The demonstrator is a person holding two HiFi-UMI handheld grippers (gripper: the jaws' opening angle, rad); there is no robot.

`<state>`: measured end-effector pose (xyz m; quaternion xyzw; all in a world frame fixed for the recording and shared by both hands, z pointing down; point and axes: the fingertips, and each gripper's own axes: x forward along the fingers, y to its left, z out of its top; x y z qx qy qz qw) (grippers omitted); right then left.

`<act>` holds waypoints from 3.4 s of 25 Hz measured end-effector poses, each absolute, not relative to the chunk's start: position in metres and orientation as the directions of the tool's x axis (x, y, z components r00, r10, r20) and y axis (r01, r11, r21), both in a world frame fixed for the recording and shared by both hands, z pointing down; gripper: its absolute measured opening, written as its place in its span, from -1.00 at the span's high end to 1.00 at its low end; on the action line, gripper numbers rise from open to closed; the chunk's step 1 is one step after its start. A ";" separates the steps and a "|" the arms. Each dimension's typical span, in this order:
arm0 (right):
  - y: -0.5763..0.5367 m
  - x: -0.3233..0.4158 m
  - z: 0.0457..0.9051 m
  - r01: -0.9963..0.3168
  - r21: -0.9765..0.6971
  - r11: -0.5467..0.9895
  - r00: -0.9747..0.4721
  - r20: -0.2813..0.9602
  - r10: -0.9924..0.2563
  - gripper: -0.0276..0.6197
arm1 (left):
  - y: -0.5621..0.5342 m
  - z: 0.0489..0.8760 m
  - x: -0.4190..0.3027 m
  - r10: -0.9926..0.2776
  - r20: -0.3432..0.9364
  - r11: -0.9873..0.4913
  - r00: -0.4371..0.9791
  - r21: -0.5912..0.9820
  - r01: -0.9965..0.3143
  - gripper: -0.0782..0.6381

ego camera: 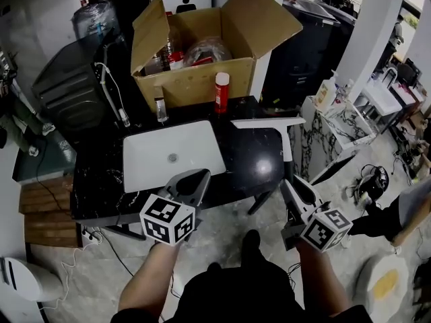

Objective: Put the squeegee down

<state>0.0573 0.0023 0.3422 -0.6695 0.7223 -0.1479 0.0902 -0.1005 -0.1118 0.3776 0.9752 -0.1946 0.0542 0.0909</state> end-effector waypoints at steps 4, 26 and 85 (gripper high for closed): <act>-0.018 0.078 0.349 -0.932 -0.349 0.092 -0.120 0.058 -0.991 0.61 | -0.124 0.384 -0.084 -0.393 0.156 -0.897 0.906 0.151 -0.415 0.76; -0.152 0.269 0.398 -0.849 -0.390 0.357 -0.435 0.132 -0.891 0.61 | -0.213 0.399 0.090 -0.675 0.186 -0.698 0.714 0.156 -0.699 0.76; -0.278 0.192 0.603 -0.916 -0.168 0.363 -0.374 0.684 -0.626 0.61 | -0.257 0.495 0.042 -0.646 0.323 -0.634 0.692 0.279 -0.721 0.76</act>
